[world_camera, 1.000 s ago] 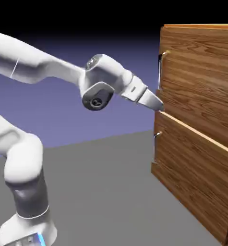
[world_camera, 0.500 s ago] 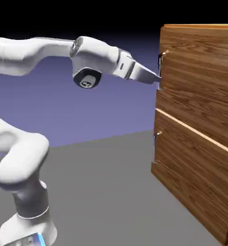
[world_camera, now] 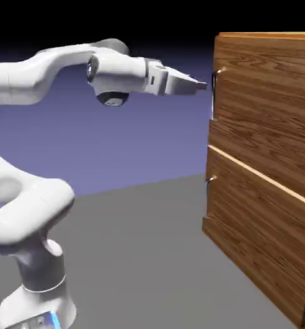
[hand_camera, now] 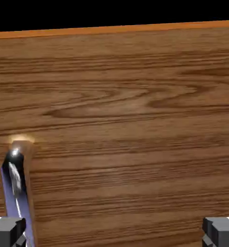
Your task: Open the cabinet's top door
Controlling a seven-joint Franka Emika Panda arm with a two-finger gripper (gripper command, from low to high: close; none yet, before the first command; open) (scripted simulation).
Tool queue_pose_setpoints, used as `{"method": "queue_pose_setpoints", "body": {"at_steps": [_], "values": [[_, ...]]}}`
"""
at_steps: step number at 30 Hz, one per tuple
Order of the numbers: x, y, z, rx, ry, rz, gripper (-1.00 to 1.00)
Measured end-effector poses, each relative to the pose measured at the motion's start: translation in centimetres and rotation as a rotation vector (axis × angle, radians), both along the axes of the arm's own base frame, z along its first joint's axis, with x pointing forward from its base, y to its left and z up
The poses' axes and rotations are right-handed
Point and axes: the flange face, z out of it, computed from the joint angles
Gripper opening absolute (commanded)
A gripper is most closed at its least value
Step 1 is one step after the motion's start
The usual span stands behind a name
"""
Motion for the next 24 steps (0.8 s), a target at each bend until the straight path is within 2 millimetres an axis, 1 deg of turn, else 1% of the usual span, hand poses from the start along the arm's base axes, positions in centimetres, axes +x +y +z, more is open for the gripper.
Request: {"method": "queue_pose_setpoints", "body": {"at_steps": [5, 10, 14, 15, 16, 20, 21, 23, 24], "values": [[1.5, 2.4, -1.6, -0.022, -0.049, 0.012, 0.0], [3.7, 4.5, -4.2, -0.045, -0.088, 0.023, 0.0], [5.7, 5.9, -6.9, -0.062, -0.112, 0.03, 0.0], [6.0, 6.1, -7.3, -0.064, -0.115, 0.03, 0.0], [6.0, 6.1, -7.4, -0.064, -0.115, 0.03, 0.0], [10.2, 6.0, -7.3, -0.065, -0.115, 0.03, 0.0], [11.0, 5.9, -7.4, -0.064, -0.115, 0.03, -1.0], [11.0, 5.9, -7.4, -0.064, -0.115, 0.03, -1.0], [10.2, 5.7, -7.3, -0.063, -0.115, 0.05, -1.0]]}}
